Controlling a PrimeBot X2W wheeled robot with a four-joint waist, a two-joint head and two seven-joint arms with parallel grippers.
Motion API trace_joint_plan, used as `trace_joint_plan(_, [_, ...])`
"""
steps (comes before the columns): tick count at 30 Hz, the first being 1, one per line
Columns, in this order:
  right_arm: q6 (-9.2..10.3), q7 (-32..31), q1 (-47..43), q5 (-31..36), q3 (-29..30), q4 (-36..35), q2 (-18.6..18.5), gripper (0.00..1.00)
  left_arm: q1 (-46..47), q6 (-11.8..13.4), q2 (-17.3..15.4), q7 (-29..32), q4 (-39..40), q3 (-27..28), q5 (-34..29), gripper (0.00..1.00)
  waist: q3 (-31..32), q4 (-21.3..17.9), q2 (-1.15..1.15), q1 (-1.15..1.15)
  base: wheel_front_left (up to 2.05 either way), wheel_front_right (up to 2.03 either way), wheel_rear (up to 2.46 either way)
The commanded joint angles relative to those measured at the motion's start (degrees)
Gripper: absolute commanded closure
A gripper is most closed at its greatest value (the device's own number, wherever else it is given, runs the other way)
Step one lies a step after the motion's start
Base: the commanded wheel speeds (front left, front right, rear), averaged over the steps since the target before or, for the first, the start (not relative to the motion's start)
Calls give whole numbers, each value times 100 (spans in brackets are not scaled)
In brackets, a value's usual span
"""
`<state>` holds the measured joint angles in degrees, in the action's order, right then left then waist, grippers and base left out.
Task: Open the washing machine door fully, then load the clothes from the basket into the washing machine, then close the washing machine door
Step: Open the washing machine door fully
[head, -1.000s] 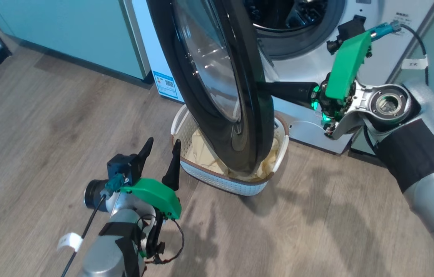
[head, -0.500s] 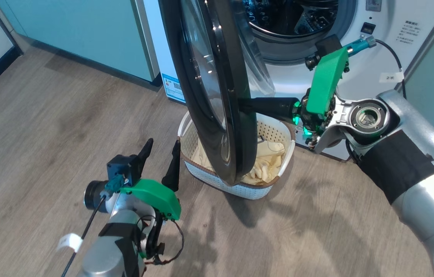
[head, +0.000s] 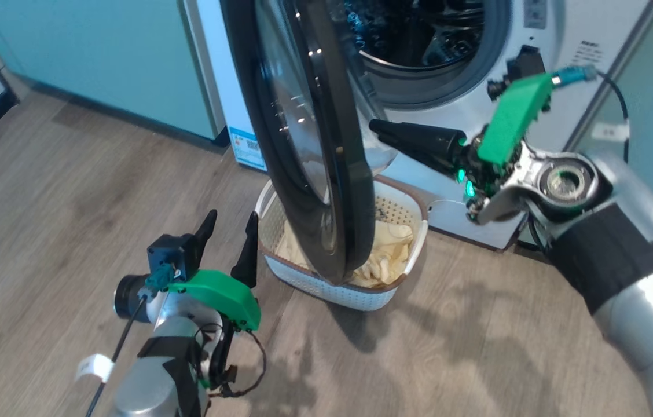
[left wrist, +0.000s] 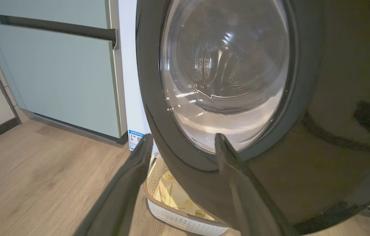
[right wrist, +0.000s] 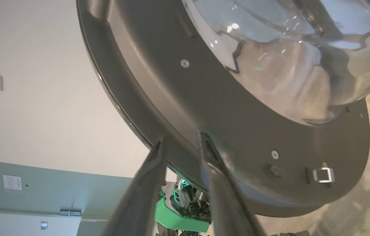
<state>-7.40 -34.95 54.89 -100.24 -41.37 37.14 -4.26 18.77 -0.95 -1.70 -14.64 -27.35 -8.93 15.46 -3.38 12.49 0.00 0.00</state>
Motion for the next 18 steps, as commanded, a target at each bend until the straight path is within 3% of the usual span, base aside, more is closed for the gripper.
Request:
trace_joint_plan(1, [-9, 160, -127, 86, 186, -251, -15, 0, 115, -55, -118, -36, 134, 286, -124, 0, 90, -104, 0, 0, 0, 0, 0])
trace_joint_plan(10, [-9, 1079, -754, 612, 674, -927, -449, 0, 57, -222, -149, -36, 135, 682, -347, 0, 236, -422, 0, 0, 0, 0, 0])
trace_joint_plan(18, [-9, 2446, -1686, 1371, 974, -1769, -1047, 0, 25, -415, -249, -36, 92, 962, -465, 0, 280, -724, 0, 0, 0, 0, 0])
